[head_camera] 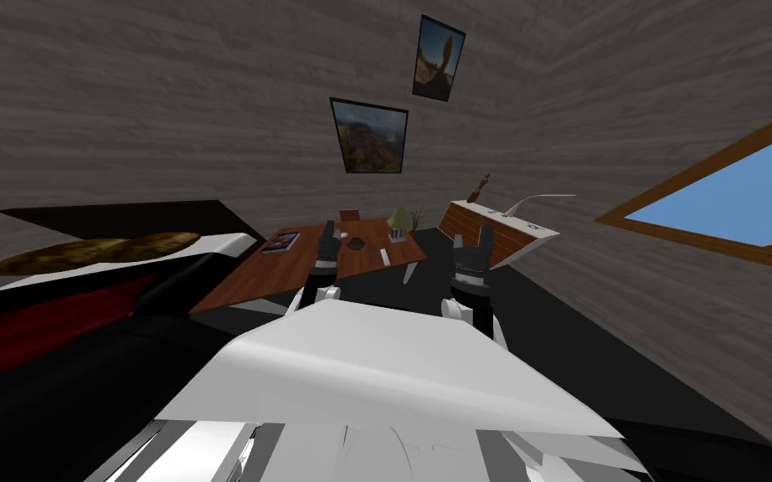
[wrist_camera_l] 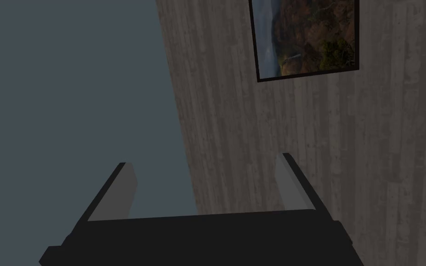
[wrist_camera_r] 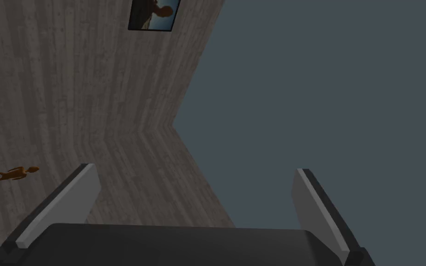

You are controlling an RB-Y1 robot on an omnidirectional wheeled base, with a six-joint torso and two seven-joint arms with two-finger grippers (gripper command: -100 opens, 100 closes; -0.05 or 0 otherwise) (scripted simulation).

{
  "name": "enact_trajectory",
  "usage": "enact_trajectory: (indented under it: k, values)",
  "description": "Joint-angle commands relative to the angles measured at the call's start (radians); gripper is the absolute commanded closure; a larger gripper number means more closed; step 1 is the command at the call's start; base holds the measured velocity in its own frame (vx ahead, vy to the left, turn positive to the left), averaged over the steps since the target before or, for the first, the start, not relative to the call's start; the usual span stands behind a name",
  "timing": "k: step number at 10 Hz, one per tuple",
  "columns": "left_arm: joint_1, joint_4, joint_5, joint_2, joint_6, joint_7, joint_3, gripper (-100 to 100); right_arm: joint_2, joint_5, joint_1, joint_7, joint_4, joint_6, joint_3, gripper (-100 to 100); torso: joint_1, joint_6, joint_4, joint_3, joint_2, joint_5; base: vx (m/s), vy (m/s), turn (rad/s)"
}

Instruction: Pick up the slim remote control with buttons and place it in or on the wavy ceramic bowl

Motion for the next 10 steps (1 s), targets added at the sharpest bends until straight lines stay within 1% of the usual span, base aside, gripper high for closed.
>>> enact_trajectory:
  k: [1,4,8,9,10]
  values:
    - [0.003,0.006,0.014,0.032,0.027,-0.014,0.013,-100,0.000,0.000,0.000,0.000,0.000,0.000,0.000,0,0.000,0.000,0.000,0.000,0.000,0.000,-0.005,-0.002,-0.217]
    - [0.010,0.019,0.048,0.076,0.092,-0.046,0.044,-100,0.000,0.000,0.000,0.000,0.000,0.000,0.000,0,0.001,0.000,0.000,0.000,0.001,0.000,-0.013,0.005,-0.208]
    - [0.024,0.044,0.114,0.132,0.207,-0.112,0.106,-100,0.000,0.000,0.000,0.000,0.000,0.000,0.000,0,0.001,0.000,0.000,0.001,0.001,0.000,-0.020,0.007,-0.305]
    - [0.024,0.044,0.114,0.132,0.219,-0.112,0.106,-100,0.000,0.000,0.000,0.000,0.000,0.000,0.000,0,0.001,0.000,0.000,0.001,0.002,0.000,-0.013,0.007,-0.093]
    - [0.028,0.052,0.133,0.145,0.248,-0.131,0.123,-100,0.000,0.000,0.000,0.000,0.000,0.000,0.000,0,0.001,0.000,0.000,0.001,0.001,0.000,-0.010,-0.001,-0.213]
